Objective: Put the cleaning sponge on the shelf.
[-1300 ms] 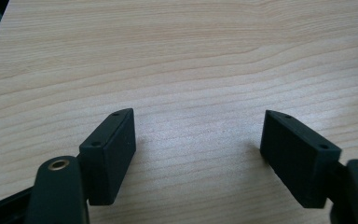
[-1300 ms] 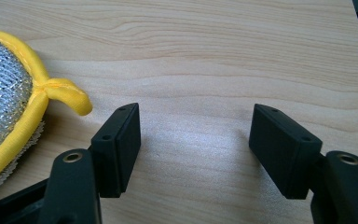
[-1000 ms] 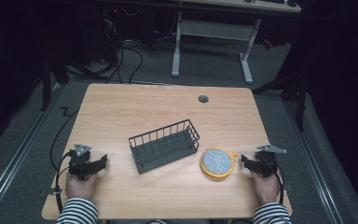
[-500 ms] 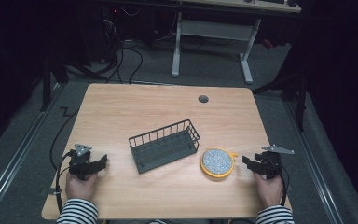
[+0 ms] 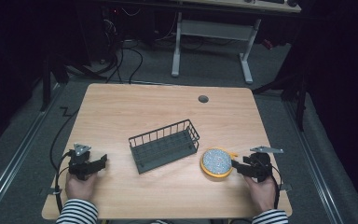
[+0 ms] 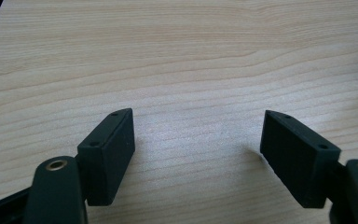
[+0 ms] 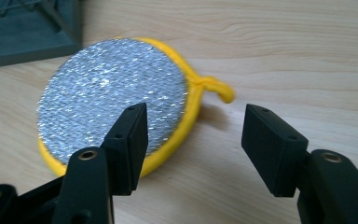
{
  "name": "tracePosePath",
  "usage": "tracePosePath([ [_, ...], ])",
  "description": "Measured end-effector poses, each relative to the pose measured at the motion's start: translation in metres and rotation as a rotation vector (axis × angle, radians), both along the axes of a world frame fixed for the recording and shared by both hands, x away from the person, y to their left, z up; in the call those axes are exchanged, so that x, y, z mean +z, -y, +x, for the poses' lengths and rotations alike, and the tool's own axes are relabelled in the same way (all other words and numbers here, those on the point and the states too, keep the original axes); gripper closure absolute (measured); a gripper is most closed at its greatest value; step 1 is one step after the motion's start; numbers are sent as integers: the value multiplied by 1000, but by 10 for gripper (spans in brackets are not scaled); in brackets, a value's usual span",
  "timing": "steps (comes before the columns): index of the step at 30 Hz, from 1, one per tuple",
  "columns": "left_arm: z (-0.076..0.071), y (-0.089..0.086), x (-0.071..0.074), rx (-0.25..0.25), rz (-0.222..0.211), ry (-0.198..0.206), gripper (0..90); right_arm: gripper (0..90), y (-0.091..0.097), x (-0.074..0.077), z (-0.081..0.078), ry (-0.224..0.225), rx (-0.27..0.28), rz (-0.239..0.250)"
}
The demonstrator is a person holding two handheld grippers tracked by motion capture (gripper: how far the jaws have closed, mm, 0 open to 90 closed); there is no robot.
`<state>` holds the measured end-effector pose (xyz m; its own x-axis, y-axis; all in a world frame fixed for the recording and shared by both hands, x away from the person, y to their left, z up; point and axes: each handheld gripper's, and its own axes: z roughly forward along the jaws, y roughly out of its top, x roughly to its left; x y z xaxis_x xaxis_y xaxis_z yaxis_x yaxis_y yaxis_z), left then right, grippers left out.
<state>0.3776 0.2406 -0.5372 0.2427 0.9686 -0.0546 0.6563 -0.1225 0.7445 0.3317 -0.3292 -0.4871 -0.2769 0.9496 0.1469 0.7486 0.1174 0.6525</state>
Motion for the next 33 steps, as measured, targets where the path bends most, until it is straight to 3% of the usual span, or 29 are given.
tracePosePath([
  [8, 0, 0, 0, 0, 2, 0, 265, 373, -15, 0, 8, -63, 36, 12],
  [12, 0, 0, 0, 1, -2, 0, 267, 367, -18, -5, 18, -114, 32, -4],
  [13, 0, 0, 0, 1, -1, 1, 267, 364, -18, -8, 22, -145, 35, 7],
  [17, 0, 0, 0, 1, -2, 1, 266, 379, -16, -10, 24, -157, 44, 14],
  [21, 0, 0, 0, 0, -3, 0, 266, 456, -15, -14, 24, -166, 61, 52],
  [28, 0, 0, 0, -1, -2, 0, 267, 628, -16, -14, 25, -174, 100, 60],
  [33, 0, 0, 0, 0, -3, 0, 267, 735, -26, -9, 26, -150, 141, -27],
])
